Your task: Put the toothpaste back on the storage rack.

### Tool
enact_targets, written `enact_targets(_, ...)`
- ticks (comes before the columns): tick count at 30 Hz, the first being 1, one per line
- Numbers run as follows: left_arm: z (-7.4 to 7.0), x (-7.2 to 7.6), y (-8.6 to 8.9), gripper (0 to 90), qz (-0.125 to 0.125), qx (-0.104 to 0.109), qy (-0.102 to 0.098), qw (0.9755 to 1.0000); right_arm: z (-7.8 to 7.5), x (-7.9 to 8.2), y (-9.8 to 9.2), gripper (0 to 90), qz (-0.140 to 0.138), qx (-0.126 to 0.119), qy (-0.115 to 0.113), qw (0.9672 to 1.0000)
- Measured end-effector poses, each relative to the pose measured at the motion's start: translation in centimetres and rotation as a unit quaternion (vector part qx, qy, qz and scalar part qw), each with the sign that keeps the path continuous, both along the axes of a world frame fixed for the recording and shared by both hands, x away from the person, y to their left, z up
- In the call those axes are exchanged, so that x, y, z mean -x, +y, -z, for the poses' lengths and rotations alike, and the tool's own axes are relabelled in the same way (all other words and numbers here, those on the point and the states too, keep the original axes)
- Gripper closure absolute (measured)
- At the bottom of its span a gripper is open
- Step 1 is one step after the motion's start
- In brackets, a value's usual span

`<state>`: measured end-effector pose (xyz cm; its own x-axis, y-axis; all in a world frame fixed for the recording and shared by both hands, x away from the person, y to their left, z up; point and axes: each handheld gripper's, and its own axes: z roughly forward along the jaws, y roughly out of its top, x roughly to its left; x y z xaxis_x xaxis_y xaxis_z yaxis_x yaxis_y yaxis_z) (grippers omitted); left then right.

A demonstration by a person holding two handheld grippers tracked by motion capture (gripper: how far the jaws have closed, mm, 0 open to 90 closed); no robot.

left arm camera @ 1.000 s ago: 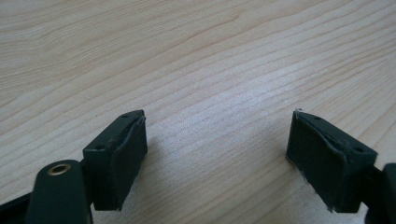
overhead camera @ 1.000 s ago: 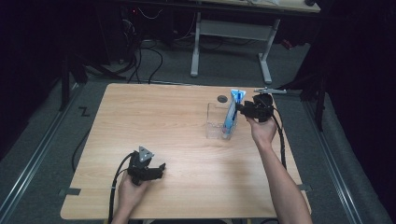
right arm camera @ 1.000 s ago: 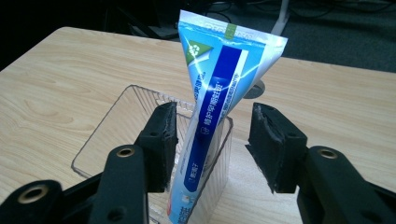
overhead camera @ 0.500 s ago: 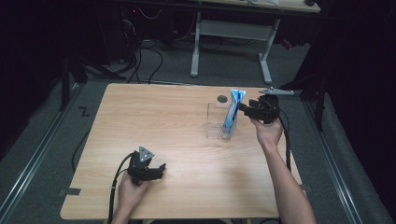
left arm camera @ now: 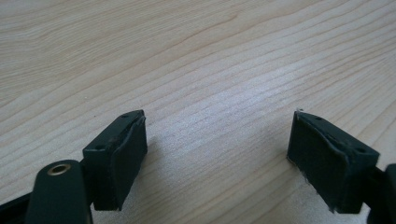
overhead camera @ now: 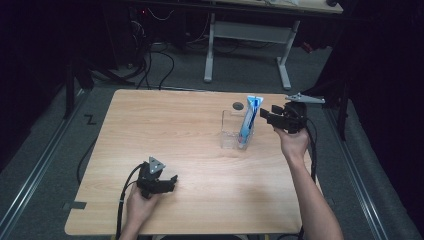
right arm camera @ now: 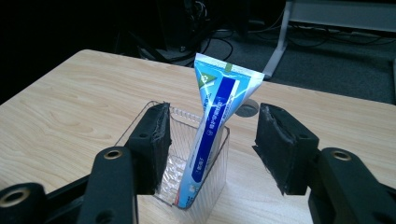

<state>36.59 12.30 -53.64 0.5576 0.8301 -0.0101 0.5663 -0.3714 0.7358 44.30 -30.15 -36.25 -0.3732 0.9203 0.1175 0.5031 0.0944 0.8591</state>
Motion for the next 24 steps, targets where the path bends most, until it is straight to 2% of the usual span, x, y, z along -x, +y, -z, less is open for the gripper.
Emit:
enact_targets(8,0.0,0.0,0.0,20.0,0.000,0.000,0.000,1.0000,-0.8,0.9,-0.4,42.2,-0.004,0.013,-0.008,0.9999)
enact_targets(13,0.0,0.0,0.0,20.0,0.000,0.000,0.000,1.0000,-1.1,1.5,-0.9,42.2,-0.005,0.007,-0.012,0.9999)
enact_targets(15,0.0,0.0,0.0,20.0,0.000,0.000,0.000,1.0000,-1.4,2.1,-1.0,42.9,-0.004,0.012,-0.028,0.9995)
enact_targets(16,0.0,0.0,0.0,20.0,0.000,0.000,0.000,1.0000,-1.4,2.1,-1.0,42.9,-0.004,0.012,-0.028,0.9995)
enact_targets(17,0.0,0.0,0.0,20.0,0.000,0.000,0.000,1.0000,-1.5,2.7,-1.1,43.7,-0.002,0.010,-0.045,0.9989)
enact_targets(22,0.0,0.0,0.0,20.0,0.000,0.000,0.000,1.0000,-1.2,3.3,-1.5,43.7,-0.003,0.004,-0.044,0.9990)
enact_targets(24,0.0,0.0,0.0,20.0,0.000,0.000,0.000,1.0000,-1.1,3.7,-1.9,43.3,-0.005,0.001,-0.033,0.9994)
